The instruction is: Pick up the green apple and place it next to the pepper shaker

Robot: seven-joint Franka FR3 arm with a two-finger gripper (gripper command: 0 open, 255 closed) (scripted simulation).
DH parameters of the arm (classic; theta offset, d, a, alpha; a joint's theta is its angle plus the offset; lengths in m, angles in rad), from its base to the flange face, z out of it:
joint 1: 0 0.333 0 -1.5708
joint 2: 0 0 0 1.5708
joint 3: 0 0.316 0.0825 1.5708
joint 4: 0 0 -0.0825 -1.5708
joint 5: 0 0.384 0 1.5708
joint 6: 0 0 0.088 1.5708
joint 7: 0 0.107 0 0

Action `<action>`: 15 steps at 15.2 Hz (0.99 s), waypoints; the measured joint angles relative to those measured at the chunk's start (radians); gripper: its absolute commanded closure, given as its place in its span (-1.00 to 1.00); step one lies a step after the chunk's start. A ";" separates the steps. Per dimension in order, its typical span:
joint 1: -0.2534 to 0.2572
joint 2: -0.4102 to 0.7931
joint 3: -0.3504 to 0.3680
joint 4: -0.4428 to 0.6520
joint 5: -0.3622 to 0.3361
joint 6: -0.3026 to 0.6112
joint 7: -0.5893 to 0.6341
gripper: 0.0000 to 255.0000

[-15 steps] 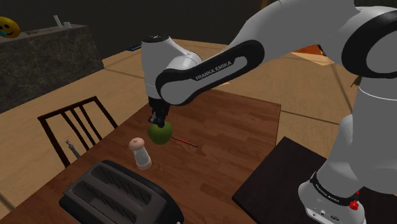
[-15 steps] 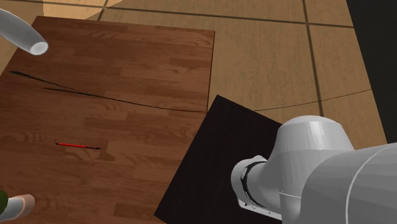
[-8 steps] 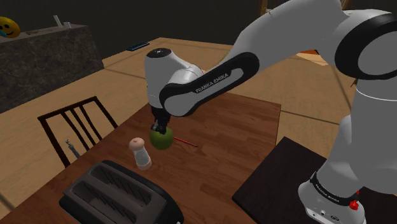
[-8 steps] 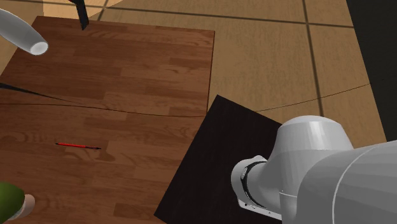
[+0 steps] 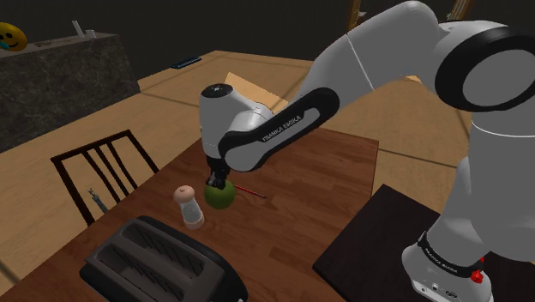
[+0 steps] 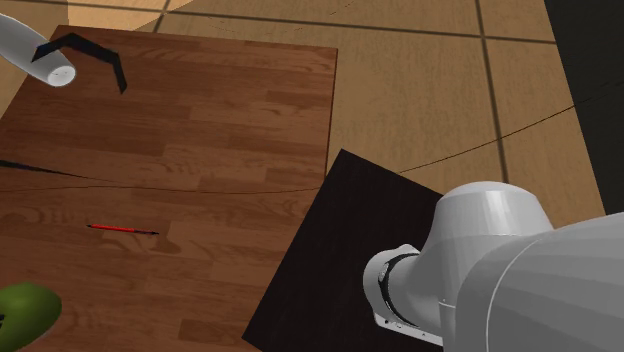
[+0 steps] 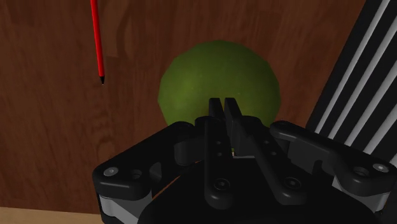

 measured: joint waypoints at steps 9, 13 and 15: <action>0.007 0.070 -0.011 -0.028 -0.022 0.098 0.019 1.00; 0.010 0.102 -0.018 -0.039 -0.032 0.140 0.025 1.00; 0.012 0.119 -0.021 -0.040 -0.037 0.158 0.030 1.00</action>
